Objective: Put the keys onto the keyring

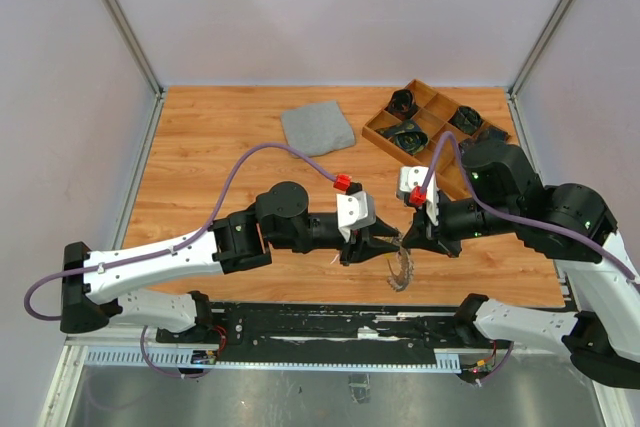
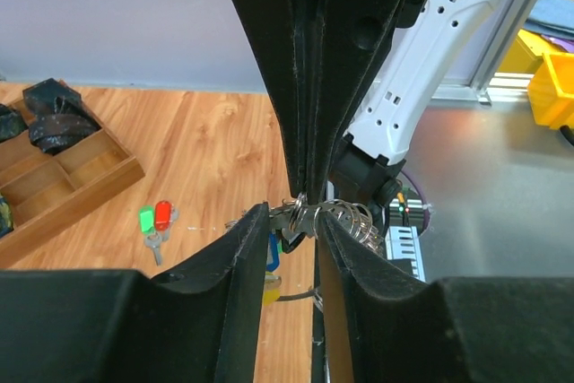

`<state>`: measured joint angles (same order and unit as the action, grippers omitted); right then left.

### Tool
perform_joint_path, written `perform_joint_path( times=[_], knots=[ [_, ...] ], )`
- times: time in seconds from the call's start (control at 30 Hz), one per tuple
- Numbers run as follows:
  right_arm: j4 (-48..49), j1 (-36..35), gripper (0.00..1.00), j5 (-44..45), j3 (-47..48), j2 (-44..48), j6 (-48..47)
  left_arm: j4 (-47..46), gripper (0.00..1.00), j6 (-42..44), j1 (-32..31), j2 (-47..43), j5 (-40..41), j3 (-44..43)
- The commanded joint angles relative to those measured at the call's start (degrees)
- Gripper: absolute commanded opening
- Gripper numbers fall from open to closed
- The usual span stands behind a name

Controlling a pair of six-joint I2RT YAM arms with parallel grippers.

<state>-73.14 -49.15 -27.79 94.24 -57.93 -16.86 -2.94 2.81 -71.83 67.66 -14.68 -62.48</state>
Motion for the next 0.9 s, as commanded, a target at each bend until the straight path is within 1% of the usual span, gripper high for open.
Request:
perform_joint_path(
  times=[0.0, 0.33, 0.4, 0.5, 0.6, 0.63, 0.67, 0.73, 0.77, 0.83, 0.87],
  knots=[
    [2.10, -0.69, 0.01, 0.22, -0.39, 0.58, 0.06, -0.53, 0.32, 0.86, -0.71, 0.29, -0.94, -1.94],
    [2.95, -0.76, 0.01, 0.43, -1.86, 0.76, 0.60, -1.18, 0.18, 0.68, -0.94, 0.47, -1.13, -1.97],
    [3.38, -0.71, 0.01, 0.73, -2.12, 0.96, 0.85, -1.36, 0.12, 0.68, -1.04, 0.37, -1.17, -1.95],
    [4.41, -0.74, 0.01, 1.23, -2.40, 1.43, 1.42, -1.41, 0.01, 0.61, -1.12, 0.30, -1.25, -1.78],
    [4.95, -0.71, 0.01, 0.97, -2.45, 1.67, 2.15, -2.48, 0.00, 0.15, -1.12, -0.50, 0.26, -0.71],
    [5.32, -0.77, 0.02, 1.28, -2.40, 1.85, 2.48, -2.97, 0.00, 0.11, -1.16, -0.94, 0.64, -0.19],
    [5.94, -0.70, 0.07, 1.64, -2.56, 2.23, 3.39, -3.34, 0.00, -0.06, -1.12, -1.34, 1.32, 0.30],
    [7.85, -0.71, 0.23, 2.74, -3.17, 3.31, 4.85, -4.00, 0.00, -0.16, -1.13, -2.19, 2.25, 1.20],
    [8.90, -0.69, 0.28, 3.41, -3.63, 4.07, 5.55, -4.45, 0.01, -0.25, -1.16, -2.61, 2.66, 1.69],
    [11.58, -0.65, 0.34, 5.10, -5.13, 5.57, 7.31, -5.27, 0.00, -0.47, -1.12, -3.48, 3.63, 2.66],
    [13.05, -0.68, 0.35, 6.09, -6.03, 6.40, 8.49, -5.72, 0.00, -0.63, -1.13, -3.76, 4.02, 3.09]
  ],
)
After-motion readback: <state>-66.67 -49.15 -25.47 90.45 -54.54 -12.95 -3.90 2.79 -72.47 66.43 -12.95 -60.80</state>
